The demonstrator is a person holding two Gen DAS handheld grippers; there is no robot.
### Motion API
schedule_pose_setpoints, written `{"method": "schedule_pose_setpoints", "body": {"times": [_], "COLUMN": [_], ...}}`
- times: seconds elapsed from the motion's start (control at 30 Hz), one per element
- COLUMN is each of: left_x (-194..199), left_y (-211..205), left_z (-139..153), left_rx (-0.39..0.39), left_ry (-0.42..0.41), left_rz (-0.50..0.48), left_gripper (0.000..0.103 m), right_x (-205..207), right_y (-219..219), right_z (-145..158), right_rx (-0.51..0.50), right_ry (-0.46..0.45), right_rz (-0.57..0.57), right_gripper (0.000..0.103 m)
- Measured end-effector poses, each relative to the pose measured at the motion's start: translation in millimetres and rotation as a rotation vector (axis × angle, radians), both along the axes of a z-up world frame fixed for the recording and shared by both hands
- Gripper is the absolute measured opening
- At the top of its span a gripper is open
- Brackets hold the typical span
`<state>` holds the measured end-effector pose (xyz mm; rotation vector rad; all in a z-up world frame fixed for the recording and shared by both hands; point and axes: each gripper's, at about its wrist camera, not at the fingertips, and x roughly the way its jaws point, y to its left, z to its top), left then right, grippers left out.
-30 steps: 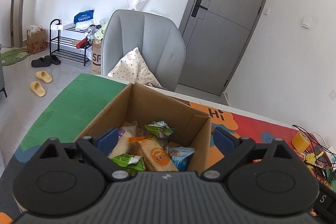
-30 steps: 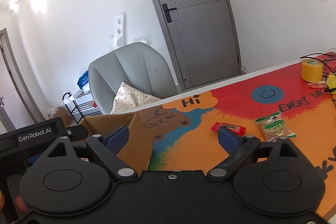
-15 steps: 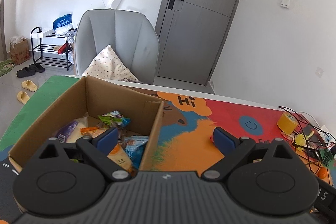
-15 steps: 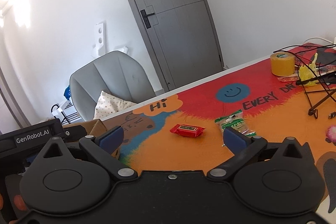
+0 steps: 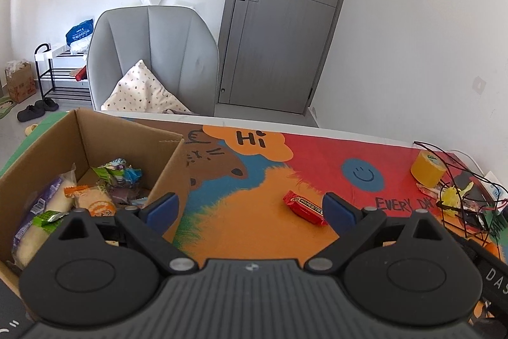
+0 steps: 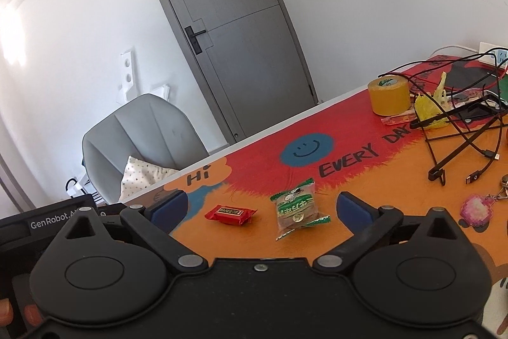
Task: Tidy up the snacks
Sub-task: 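Move both open grippers back over the red bar and green-labelled cake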
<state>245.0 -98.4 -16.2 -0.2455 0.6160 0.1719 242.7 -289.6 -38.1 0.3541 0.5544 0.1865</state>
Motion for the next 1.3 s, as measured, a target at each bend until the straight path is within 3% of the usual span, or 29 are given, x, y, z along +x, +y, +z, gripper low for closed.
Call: {"method": "schedule_pose_setpoints", "body": {"times": [0.5, 0.83, 1.3], "left_x": [44, 78, 115], "left_y": [-30, -38, -48], "left_z": [-13, -39, -73], "left_rx": [0.026, 0.027, 0.044], "left_ry": [0.056, 0.115, 0.17], "left_rz": [-0.012, 0.002, -0.001], "left_gripper": [0.096, 0.094, 0.094], "right_x": [42, 64, 79], "right_y": [-17, -20, -14], "right_z": [-4, -37, -66], "right_rx": [-0.024, -0.027, -0.057], "right_ry": [0.023, 0.091, 0.167], "right_rz": [0.018, 0.009, 0.022], "right_gripper": [0.097, 0.088, 0.087]}}
